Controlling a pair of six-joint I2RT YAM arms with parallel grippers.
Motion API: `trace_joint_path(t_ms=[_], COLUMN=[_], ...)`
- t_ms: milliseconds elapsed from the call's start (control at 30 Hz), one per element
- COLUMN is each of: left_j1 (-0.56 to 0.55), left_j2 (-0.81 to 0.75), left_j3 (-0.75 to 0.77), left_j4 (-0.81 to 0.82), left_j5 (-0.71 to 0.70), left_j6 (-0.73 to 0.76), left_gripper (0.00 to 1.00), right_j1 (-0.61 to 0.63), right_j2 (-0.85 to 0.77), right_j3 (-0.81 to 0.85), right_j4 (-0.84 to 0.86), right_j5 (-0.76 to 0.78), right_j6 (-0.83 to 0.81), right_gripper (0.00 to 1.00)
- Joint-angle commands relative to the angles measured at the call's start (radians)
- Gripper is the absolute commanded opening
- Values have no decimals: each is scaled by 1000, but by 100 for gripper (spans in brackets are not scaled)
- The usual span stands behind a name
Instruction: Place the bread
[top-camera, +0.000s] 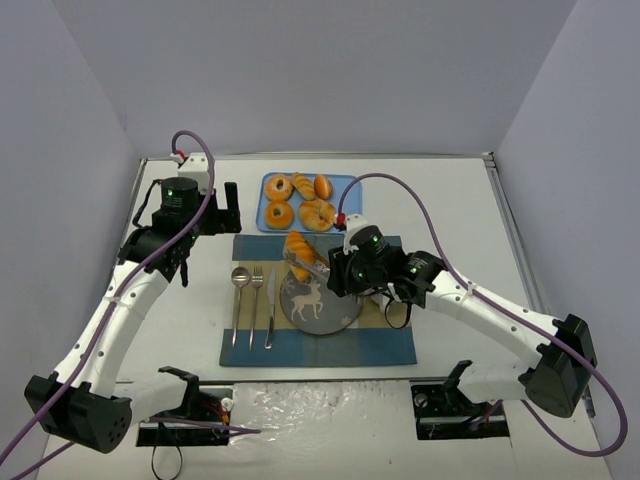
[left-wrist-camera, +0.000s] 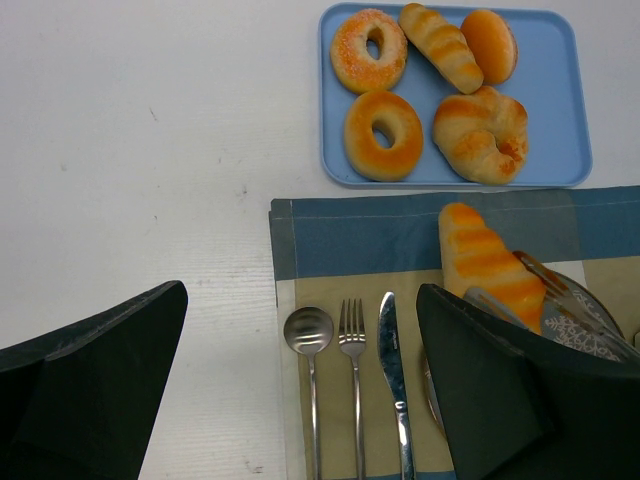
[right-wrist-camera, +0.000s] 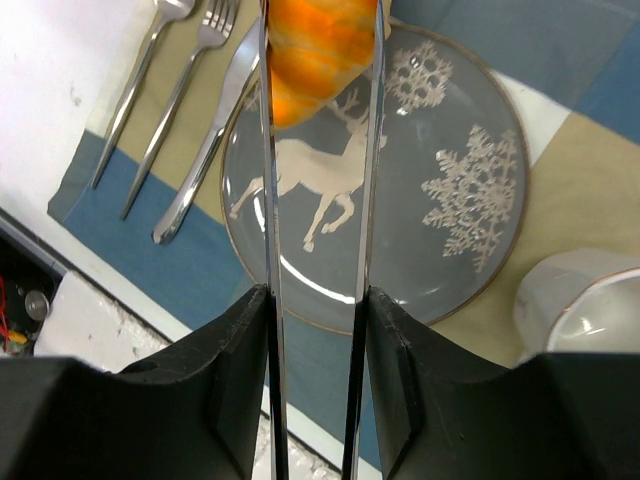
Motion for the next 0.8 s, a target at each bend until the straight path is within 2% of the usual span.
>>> trace_joint_path(t_ms=[0, 367, 767], left_j1=[6, 6, 6], left_j2=[-4, -2, 1], left_j3=[61, 62, 61], left_j4=[36, 35, 35], left_j5=[-6, -4, -3], left_j6=[7, 7, 4], left_gripper=[97, 97, 97], right_j1=[66, 144, 194], right_j2=[-31, -66, -74], right_j3=[-18, -85, -126], right_j4=[41, 7, -6], right_j5=[39, 129, 133], right_j6=[32, 85, 108], right_gripper=[0, 0, 1])
